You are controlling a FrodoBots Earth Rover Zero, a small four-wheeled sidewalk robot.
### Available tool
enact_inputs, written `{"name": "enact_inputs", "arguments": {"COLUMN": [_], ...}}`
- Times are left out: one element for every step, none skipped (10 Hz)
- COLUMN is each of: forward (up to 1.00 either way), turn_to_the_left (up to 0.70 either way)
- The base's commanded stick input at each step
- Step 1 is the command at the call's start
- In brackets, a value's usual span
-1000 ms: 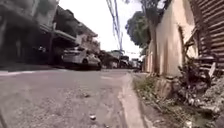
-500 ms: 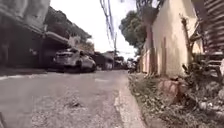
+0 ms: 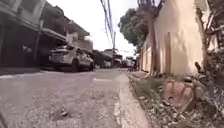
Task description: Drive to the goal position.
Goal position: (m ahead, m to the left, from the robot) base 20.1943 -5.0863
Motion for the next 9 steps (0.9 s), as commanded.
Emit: {"name": "enact_inputs", "arguments": {"forward": [0.7, 0.7, 0.7, 0.7, 0.7, 0.7, 0.7, 0.7, 0.7], "turn_to_the_left": [0.03, 0.02, 0.01, 0.02, 0.06, 0.31, 0.36, 0.36, 0.14]}}
